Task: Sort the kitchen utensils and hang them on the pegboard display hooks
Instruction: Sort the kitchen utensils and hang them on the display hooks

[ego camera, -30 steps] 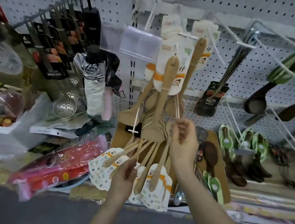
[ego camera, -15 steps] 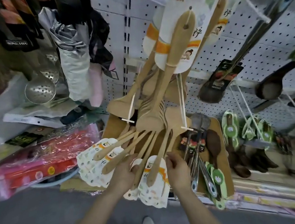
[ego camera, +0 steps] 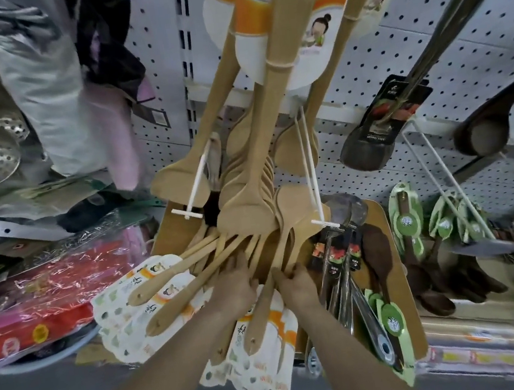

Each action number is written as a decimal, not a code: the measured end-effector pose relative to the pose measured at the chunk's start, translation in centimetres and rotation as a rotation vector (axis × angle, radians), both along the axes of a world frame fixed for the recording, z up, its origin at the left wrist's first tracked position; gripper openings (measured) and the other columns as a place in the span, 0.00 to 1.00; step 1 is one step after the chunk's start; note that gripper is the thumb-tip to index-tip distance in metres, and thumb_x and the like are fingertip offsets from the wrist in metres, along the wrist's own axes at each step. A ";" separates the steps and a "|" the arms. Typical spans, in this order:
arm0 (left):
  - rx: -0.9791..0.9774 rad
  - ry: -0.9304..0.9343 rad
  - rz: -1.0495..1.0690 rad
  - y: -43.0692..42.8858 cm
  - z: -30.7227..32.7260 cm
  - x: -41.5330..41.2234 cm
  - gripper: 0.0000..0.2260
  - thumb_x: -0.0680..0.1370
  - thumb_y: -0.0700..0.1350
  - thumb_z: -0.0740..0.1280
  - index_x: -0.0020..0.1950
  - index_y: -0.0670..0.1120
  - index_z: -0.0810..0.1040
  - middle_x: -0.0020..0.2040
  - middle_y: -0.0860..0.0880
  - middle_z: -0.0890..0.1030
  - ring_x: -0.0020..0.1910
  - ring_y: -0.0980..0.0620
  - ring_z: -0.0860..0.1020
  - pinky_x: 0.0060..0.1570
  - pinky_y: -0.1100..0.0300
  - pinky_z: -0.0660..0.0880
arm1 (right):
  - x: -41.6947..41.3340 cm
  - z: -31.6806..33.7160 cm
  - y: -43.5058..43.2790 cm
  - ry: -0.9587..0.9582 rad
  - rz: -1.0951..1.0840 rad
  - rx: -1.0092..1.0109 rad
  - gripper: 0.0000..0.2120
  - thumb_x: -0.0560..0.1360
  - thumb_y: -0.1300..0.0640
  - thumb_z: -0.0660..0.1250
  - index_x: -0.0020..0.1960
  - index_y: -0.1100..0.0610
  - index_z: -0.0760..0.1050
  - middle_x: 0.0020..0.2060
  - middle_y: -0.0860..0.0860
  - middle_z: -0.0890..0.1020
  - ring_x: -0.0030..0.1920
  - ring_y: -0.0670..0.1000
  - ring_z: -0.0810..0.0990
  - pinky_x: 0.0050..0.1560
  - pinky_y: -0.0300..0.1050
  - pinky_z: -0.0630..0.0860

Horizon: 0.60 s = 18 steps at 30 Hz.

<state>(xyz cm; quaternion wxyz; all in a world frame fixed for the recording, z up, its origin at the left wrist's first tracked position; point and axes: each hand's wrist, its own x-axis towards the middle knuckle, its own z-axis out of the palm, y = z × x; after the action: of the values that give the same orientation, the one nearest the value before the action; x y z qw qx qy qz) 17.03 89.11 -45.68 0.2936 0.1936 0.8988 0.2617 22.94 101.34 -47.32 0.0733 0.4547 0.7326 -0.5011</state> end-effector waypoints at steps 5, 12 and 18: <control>0.097 -0.162 0.118 1.3 -1.4 0.3 0.16 0.81 0.47 0.58 0.67 0.44 0.69 0.61 0.43 0.76 0.58 0.45 0.75 0.57 0.53 0.74 | -0.7 -1.1 0.0 0.080 -0.172 -0.270 0.20 0.68 0.47 0.76 0.53 0.58 0.79 0.49 0.54 0.84 0.52 0.57 0.83 0.59 0.55 0.79; 0.275 -0.248 0.190 2.3 0.0 1.7 0.14 0.83 0.47 0.56 0.66 0.47 0.74 0.58 0.46 0.78 0.56 0.48 0.77 0.54 0.57 0.74 | -0.9 0.9 0.7 0.161 -0.170 -0.290 0.10 0.72 0.56 0.75 0.48 0.54 0.76 0.47 0.54 0.83 0.50 0.54 0.82 0.56 0.49 0.79; 0.449 -0.373 0.250 1.5 1.6 2.4 0.12 0.83 0.42 0.56 0.58 0.53 0.77 0.55 0.50 0.82 0.57 0.52 0.78 0.60 0.55 0.74 | -0.1 3.4 0.9 0.147 -0.095 -0.188 0.26 0.70 0.52 0.75 0.64 0.56 0.70 0.51 0.54 0.81 0.51 0.53 0.82 0.58 0.54 0.79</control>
<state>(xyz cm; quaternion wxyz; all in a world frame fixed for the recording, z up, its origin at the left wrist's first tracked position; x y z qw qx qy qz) 19.47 90.61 -44.03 0.3690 0.0903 0.7661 0.5185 22.81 102.22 -43.96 0.0378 0.4421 0.6635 -0.6024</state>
